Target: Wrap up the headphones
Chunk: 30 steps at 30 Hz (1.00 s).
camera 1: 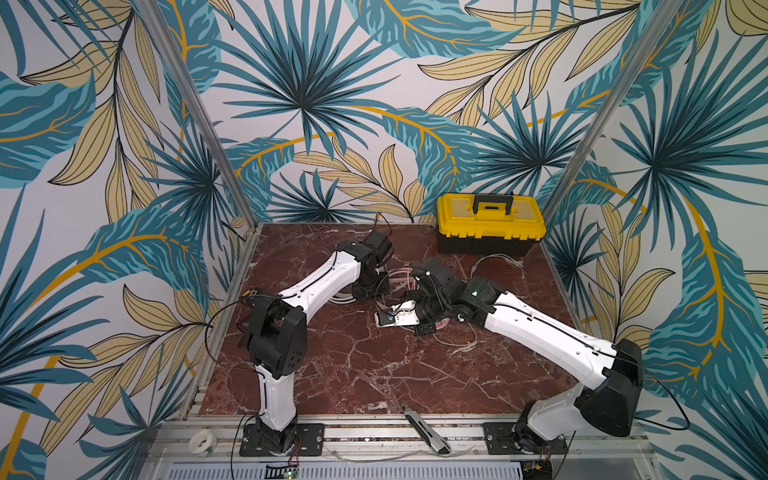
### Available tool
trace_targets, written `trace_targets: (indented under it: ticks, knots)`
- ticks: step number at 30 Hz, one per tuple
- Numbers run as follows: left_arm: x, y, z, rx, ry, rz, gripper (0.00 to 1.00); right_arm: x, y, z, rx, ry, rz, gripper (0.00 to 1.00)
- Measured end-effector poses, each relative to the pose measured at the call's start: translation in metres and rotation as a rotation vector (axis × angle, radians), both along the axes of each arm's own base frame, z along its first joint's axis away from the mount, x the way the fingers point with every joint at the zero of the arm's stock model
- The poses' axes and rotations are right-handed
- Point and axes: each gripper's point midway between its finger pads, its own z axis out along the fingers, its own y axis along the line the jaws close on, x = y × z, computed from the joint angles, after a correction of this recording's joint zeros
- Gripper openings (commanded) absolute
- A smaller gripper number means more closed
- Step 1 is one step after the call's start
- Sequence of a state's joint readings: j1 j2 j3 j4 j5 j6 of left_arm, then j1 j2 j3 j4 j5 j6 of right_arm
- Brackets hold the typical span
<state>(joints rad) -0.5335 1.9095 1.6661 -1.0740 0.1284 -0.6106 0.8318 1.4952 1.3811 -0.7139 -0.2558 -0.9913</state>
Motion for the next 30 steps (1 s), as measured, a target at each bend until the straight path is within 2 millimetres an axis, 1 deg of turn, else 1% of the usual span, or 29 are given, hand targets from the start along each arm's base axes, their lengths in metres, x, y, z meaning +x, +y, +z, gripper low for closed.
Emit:
trace_targets:
  ticks: [6, 12, 17, 22, 30]
  knots:
    - [-0.003, -0.006, 0.002, -0.031, 0.016, -0.024, 0.00, 0.006, -0.002, 0.003, 0.036, -0.042, -0.015, 0.00]
    - [-0.007, -0.011, 0.003, -0.054, 0.023, -0.067, 0.00, 0.033, -0.012, 0.000, 0.085, -0.071, -0.084, 0.00]
    - [-0.013, -0.011, 0.003, -0.067, 0.036, -0.089, 0.00, 0.043, -0.009, 0.004, 0.136, -0.066, -0.102, 0.00]
    - [-0.014, -0.011, 0.008, -0.075, 0.025, -0.103, 0.00, 0.052, -0.005, -0.009, 0.151, -0.008, -0.124, 0.00]
    - [-0.015, -0.012, 0.012, -0.082, 0.014, -0.109, 0.00, 0.065, -0.014, -0.020, 0.150, 0.050, -0.188, 0.00]
